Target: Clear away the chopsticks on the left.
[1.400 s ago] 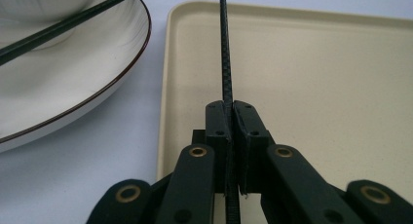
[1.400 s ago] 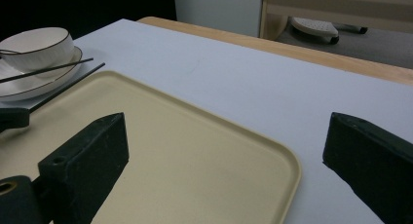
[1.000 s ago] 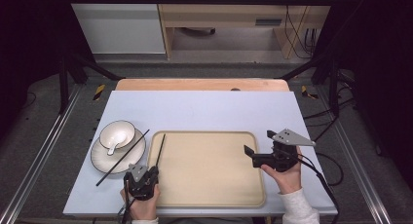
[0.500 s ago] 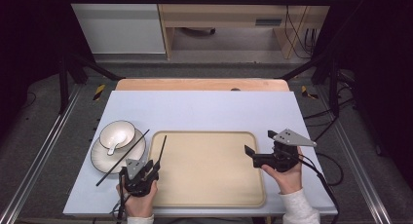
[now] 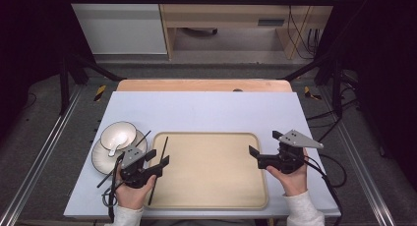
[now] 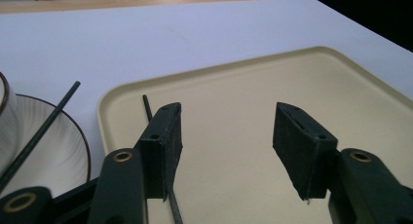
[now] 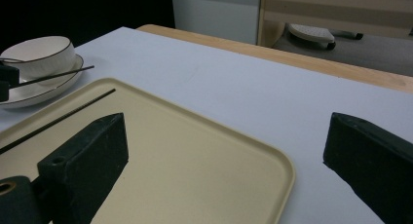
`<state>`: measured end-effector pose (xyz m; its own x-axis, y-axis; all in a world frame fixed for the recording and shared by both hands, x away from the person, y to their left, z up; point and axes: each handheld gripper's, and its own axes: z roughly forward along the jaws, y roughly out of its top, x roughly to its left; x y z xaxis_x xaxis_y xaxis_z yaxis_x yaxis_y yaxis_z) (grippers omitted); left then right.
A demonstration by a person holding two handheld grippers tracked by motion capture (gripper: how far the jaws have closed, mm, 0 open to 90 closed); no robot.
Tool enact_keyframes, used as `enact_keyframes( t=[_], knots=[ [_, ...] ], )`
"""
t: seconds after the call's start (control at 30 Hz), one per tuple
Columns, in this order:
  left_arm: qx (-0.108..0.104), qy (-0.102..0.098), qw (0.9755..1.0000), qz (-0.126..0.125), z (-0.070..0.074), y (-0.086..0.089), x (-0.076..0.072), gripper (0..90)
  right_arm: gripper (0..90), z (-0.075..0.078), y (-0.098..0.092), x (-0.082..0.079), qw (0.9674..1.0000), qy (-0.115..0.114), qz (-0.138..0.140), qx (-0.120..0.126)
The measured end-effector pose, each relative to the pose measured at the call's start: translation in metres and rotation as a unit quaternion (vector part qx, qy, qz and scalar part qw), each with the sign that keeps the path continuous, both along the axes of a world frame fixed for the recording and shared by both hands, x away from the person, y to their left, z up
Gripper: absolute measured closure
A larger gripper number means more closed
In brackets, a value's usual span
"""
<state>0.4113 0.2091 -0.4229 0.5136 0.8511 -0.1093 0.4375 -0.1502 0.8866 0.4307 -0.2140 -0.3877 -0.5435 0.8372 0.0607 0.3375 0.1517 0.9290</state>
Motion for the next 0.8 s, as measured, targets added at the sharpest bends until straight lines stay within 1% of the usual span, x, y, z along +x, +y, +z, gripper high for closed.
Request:
enact_keyframes(
  t=[0.03,0.07,0.13,0.23,0.33,0.4,0.43,0.5,0.57,0.63,0.7,0.73,0.8],
  knots=[
    [-0.009,0.002,1.0000,-0.002,0.000,0.002,0.000,43.1,2.8,0.000,-0.001,0.000,1.0000,0.000,0.000,0.001],
    [-0.024,0.011,0.9997,0.000,0.000,0.001,0.000,41.6,2.8,0.001,-0.001,0.000,1.0000,-0.002,0.000,0.002],
    [-0.020,0.014,0.9997,-0.008,0.000,0.002,0.002,36.9,2.8,0.001,-0.001,0.000,1.0000,-0.002,0.000,0.002],
    [-0.019,0.014,0.9994,-0.024,0.001,0.005,0.003,31.7,2.8,0.001,-0.002,0.000,1.0000,-0.002,0.000,0.003],
    [0.002,0.009,0.9993,-0.037,0.001,0.009,0.003,27.9,2.8,0.001,-0.002,0.000,1.0000,-0.002,-0.001,0.003],
    [0.021,0.003,0.9987,-0.046,0.001,0.014,0.000,25.9,2.8,0.001,-0.002,0.000,1.0000,-0.002,-0.001,0.001],
    [0.025,0.000,0.9984,-0.051,0.000,0.017,-0.001,25.4,2.8,0.001,-0.001,0.000,1.0000,-0.001,-0.001,0.001],
    [0.028,-0.004,0.9983,-0.051,-0.002,0.025,-0.005,24.8,2.8,0.000,0.000,0.000,1.0000,0.002,-0.001,0.001],
    [0.028,-0.003,0.9983,-0.052,-0.004,0.031,-0.008,24.6,2.8,-0.001,0.000,0.001,1.0000,0.002,-0.001,0.000],
    [0.037,0.000,0.9979,-0.053,-0.006,0.036,-0.010,24.1,2.8,-0.001,0.001,0.001,1.0000,0.004,-0.001,-0.001],
    [0.038,0.001,0.9979,-0.053,-0.008,0.042,-0.013,24.2,2.8,-0.001,0.001,0.001,1.0000,0.004,0.000,-0.002],
    [0.043,0.003,0.9975,-0.055,-0.010,0.045,-0.014,24.3,2.8,-0.001,0.001,0.001,1.0000,0.004,0.000,-0.001],
    [0.052,0.007,0.9974,-0.049,-0.012,0.049,-0.015,24.7,2.8,-0.002,0.001,0.001,1.0000,0.004,0.001,-0.002]
  ],
)
